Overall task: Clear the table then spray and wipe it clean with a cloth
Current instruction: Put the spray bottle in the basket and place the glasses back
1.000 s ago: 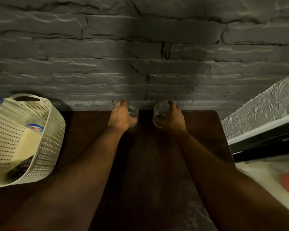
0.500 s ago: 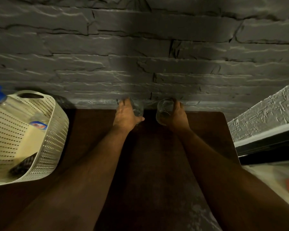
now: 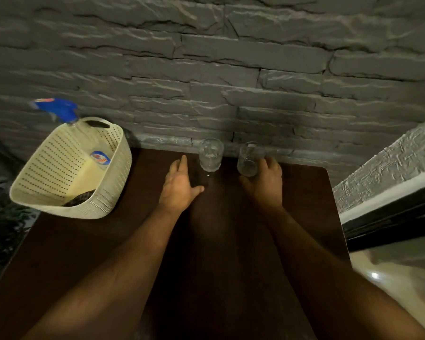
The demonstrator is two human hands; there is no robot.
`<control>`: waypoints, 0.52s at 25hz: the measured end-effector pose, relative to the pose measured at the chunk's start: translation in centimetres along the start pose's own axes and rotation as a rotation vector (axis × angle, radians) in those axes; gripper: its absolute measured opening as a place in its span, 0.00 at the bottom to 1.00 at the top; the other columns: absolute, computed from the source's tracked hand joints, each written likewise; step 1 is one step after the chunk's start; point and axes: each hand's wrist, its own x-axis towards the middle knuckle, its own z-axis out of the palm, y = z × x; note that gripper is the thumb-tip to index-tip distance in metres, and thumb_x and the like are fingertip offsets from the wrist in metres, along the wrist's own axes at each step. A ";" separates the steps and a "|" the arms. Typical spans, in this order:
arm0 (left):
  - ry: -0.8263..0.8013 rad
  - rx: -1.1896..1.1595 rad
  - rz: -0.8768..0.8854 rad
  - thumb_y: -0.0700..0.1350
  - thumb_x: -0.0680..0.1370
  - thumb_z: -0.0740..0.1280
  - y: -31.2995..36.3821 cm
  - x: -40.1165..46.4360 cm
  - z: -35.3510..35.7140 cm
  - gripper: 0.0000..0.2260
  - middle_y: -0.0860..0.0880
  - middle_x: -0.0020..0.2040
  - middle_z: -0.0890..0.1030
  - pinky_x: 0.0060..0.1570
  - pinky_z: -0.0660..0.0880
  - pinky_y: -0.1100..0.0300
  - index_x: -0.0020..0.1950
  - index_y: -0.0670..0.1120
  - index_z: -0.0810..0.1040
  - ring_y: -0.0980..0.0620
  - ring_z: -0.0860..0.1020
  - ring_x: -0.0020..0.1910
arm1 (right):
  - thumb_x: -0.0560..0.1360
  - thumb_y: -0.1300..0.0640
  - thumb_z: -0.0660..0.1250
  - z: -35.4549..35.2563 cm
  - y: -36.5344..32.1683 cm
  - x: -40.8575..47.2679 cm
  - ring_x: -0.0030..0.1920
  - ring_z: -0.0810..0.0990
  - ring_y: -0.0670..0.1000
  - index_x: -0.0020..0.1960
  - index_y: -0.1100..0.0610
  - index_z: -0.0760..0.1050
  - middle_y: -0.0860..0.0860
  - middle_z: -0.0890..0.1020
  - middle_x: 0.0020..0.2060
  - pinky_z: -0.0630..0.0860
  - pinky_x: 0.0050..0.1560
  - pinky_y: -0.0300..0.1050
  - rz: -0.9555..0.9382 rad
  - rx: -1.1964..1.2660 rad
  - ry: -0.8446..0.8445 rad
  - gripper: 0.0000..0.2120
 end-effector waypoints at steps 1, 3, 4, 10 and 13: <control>0.021 0.003 -0.012 0.51 0.70 0.75 -0.3 -2.8 -0.7 0.45 0.44 0.76 0.57 0.71 0.62 0.50 0.78 0.47 0.50 0.44 0.60 0.74 | 0.72 0.49 0.73 -0.8 -0.7 -2.3 0.73 0.64 0.60 0.72 0.55 0.67 0.59 0.66 0.73 0.67 0.70 0.55 -0.018 -0.008 -0.023 0.32; 0.051 -0.010 -0.040 0.52 0.72 0.73 -1.4 -7.6 -1.9 0.41 0.45 0.76 0.58 0.71 0.62 0.52 0.78 0.47 0.52 0.46 0.60 0.74 | 0.73 0.49 0.72 -1.8 -1.8 -6.5 0.73 0.65 0.59 0.71 0.54 0.68 0.58 0.67 0.72 0.69 0.69 0.54 -0.054 -0.023 -0.074 0.30; 0.065 -0.019 -0.053 0.52 0.73 0.72 -2.2 -10.3 -2.6 0.40 0.45 0.76 0.58 0.71 0.62 0.52 0.78 0.47 0.54 0.46 0.60 0.74 | 0.73 0.48 0.72 -2.3 -2.4 -8.9 0.72 0.66 0.58 0.71 0.54 0.68 0.57 0.68 0.72 0.69 0.68 0.53 -0.085 -0.029 -0.106 0.30; 0.176 -0.019 -0.211 0.53 0.75 0.69 -8.7 -26.1 -7.7 0.33 0.46 0.75 0.62 0.71 0.63 0.53 0.76 0.47 0.60 0.47 0.62 0.73 | 0.74 0.50 0.70 -2.0 -8.9 -21.7 0.68 0.70 0.53 0.66 0.52 0.74 0.52 0.72 0.66 0.72 0.65 0.47 -0.355 0.049 -0.311 0.21; 0.288 -0.004 -0.348 0.54 0.76 0.68 -13.8 -34.7 -11.8 0.32 0.46 0.74 0.63 0.71 0.62 0.54 0.76 0.47 0.61 0.47 0.62 0.73 | 0.74 0.51 0.70 -0.4 -15.7 -27.9 0.67 0.71 0.52 0.63 0.52 0.76 0.51 0.74 0.65 0.73 0.65 0.48 -0.516 0.110 -0.463 0.19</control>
